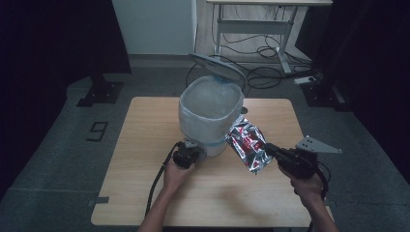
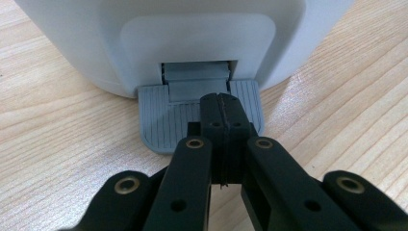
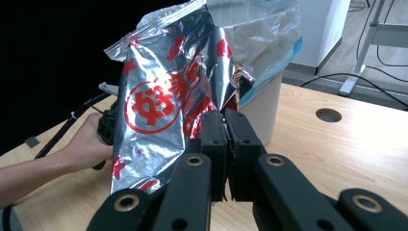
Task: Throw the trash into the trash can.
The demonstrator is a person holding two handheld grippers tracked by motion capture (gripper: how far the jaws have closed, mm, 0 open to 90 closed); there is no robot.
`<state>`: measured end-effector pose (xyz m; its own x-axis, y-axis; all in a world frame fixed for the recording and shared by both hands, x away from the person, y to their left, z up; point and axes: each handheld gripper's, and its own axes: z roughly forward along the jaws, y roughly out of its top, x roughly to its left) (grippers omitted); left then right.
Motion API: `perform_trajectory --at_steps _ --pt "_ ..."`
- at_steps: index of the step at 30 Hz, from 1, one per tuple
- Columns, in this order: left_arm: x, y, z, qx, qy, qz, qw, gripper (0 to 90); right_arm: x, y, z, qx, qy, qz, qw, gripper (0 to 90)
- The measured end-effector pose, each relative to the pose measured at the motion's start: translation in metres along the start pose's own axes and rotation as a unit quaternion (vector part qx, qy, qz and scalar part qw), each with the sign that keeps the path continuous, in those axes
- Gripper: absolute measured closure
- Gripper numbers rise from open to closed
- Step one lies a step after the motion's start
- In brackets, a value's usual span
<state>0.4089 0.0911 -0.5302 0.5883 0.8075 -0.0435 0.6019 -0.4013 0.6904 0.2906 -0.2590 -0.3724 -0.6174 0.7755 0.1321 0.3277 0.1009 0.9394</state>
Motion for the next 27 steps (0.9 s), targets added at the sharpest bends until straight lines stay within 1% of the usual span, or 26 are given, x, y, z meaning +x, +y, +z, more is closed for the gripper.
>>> perform_trajectory --at_steps 5,19,27 --pt "0.000 0.000 0.000 0.000 0.000 0.000 1.0000 90.0 -0.001 0.005 0.000 -0.004 0.000 0.002 1.0000 86.7" --pt "0.000 0.001 0.000 0.003 -0.002 0.000 1.0000 90.0 0.002 0.026 -0.001 -0.016 0.000 -0.007 0.9999 86.7" --pt "0.001 0.001 0.000 0.003 -0.004 0.000 1.0000 90.0 0.002 0.033 0.004 -0.015 0.001 -0.006 0.9999 86.7"
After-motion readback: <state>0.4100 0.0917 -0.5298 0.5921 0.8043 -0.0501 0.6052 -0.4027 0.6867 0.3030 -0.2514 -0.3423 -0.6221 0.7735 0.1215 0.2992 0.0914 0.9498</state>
